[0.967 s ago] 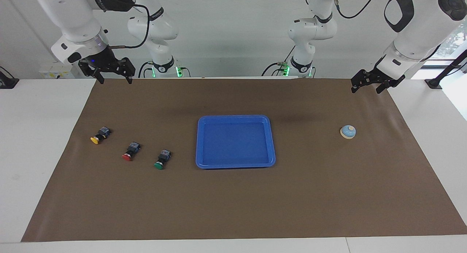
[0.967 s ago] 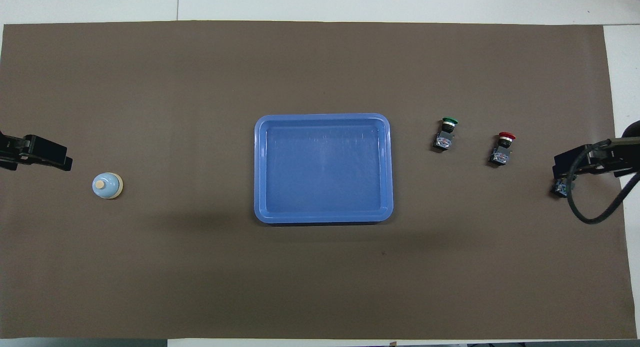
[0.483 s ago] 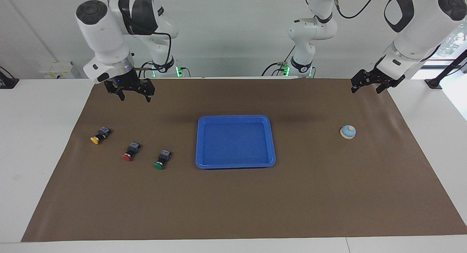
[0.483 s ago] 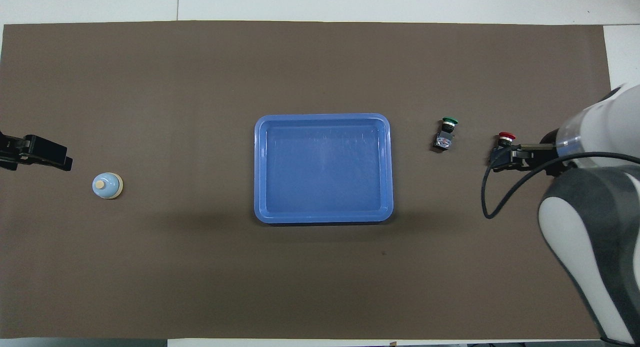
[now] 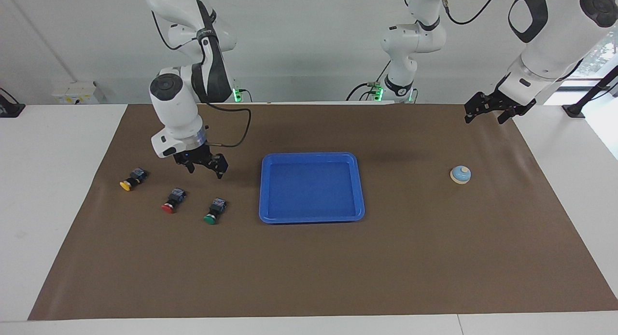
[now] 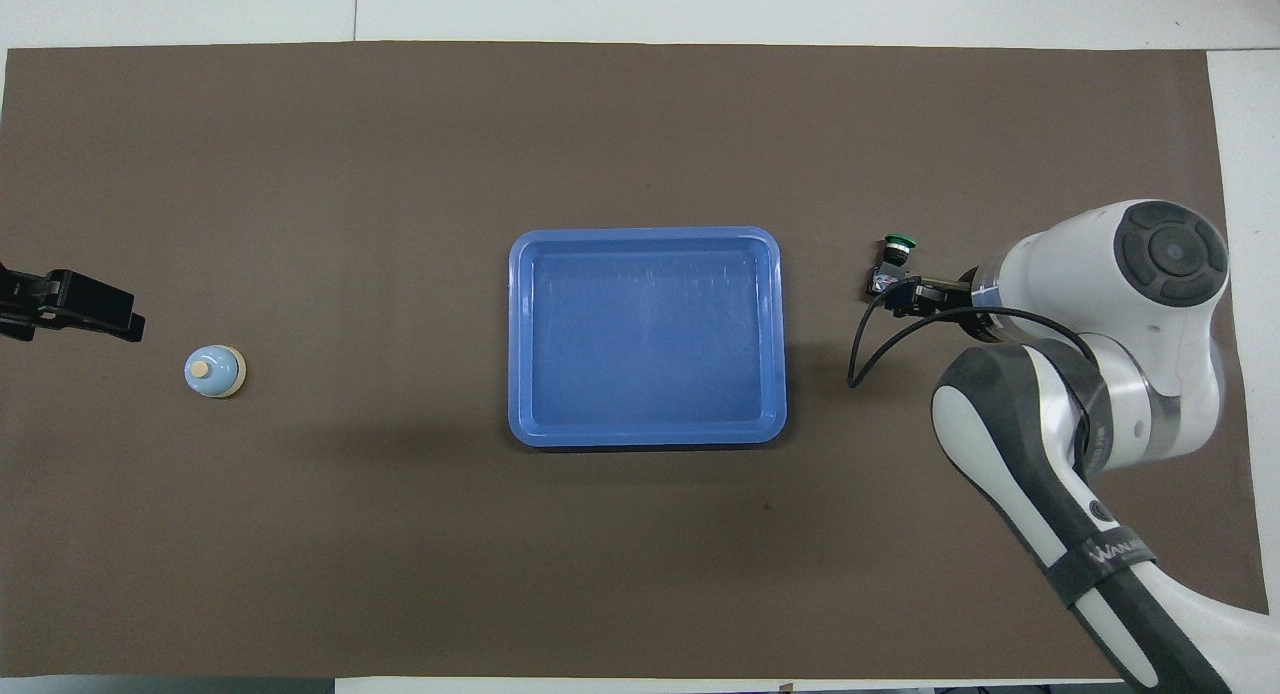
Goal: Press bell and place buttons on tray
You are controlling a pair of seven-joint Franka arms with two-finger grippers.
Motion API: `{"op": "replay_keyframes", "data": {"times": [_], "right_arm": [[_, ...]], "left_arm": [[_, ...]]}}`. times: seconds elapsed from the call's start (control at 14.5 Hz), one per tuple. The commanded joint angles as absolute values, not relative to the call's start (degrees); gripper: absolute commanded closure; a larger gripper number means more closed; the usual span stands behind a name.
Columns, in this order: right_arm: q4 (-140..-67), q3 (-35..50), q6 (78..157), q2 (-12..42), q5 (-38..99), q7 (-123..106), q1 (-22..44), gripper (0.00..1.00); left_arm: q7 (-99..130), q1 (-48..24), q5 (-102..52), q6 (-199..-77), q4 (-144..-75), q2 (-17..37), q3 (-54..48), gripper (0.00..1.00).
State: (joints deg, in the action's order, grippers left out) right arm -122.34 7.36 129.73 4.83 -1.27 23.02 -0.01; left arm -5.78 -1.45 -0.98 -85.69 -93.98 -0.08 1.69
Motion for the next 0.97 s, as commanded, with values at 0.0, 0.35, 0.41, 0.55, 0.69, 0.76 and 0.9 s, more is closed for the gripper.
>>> {"op": "replay_keyframes", "data": {"times": [0.0, 0.35, 0.41, 0.55, 0.69, 0.76, 0.9], "right_arm": [[-123.13, 7.56, 133.58, 5.09, -1.76, 23.99, -0.44, 0.00], [-117.88, 7.47, 137.37, 12.38, -2.02, 24.26, -0.44, 0.00], [-116.47, 7.47, 137.37, 13.52, -1.93, 24.95, -0.27, 0.00], [-114.88, 7.47, 138.51, 15.98, -2.11, 26.63, 0.26, 0.00], [-114.35, 7.38, 142.54, 19.06, -2.89, 27.24, 0.97, 0.00], [-114.43, 7.38, 143.69, 19.86, -3.34, 28.29, 0.97, 0.00], [-114.52, 7.38, 144.23, 20.48, -4.30, 28.65, 0.88, 0.00]], "left_arm": [[-5.36, -1.76, -1.93, -84.81, -94.13, -0.79, 2.11, 0.00], [-5.36, -1.76, -1.93, -84.81, -94.13, -0.79, 2.11, 0.00], [-5.36, -1.67, -1.93, -84.81, -94.13, -0.79, 2.11, 0.00], [-5.36, -1.67, -1.93, -84.81, -94.13, -0.88, 2.11, 0.00], [-5.36, -1.67, -1.93, -84.81, -94.04, -0.79, 2.11, 0.00], [-5.36, -1.76, -1.93, -84.81, -94.13, -0.79, 2.11, 0.00], [-5.36, -1.76, -1.93, -84.81, -94.13, -0.79, 2.11, 0.00]]}}
